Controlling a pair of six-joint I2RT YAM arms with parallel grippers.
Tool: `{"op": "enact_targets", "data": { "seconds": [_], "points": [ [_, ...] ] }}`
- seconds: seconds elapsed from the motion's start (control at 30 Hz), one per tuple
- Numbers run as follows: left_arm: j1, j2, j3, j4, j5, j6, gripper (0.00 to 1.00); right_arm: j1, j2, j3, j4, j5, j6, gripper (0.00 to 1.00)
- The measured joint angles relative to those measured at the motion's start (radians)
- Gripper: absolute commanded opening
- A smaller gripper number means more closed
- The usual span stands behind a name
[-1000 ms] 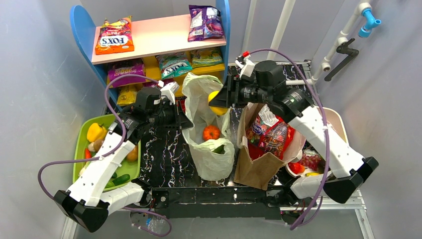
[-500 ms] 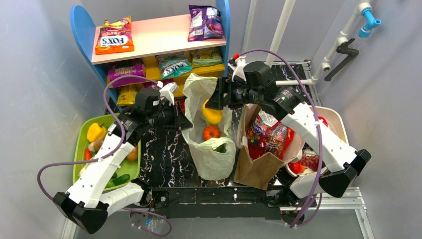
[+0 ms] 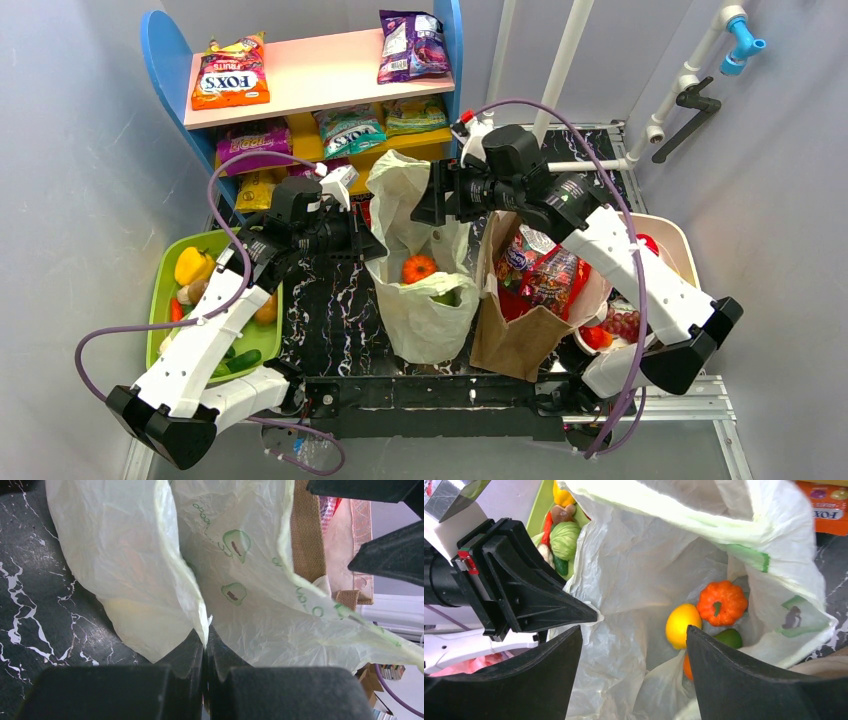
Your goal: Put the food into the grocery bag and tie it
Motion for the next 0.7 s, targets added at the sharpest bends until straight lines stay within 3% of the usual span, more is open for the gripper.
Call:
{"op": "enact_targets", "data": {
  "seconds": [0.2,0.33,0.53,0.7],
  "points": [
    [0.000,0.000,0.000,0.000,0.000,0.000,0.00,0.002,-0.038,0.000,-0.059,0.127,-0.018,0.82],
    [0.000,0.000,0.000,0.000,0.000,0.001,0.00,0.003,-0.096,-0.001,-0.119,0.296,-0.027,0.84],
    [0.000,0.003,0.000,0.000,0.001,0.001,0.00,-0.004,-0.293,-0.082,-0.151,0.585,-0.026,0.85],
    [0.000,0.013,0.000,0.000,0.002,0.002,0.00,-0.058,-0.434,-0.165,-0.160,0.736,-0.023,0.85]
  ]
}}
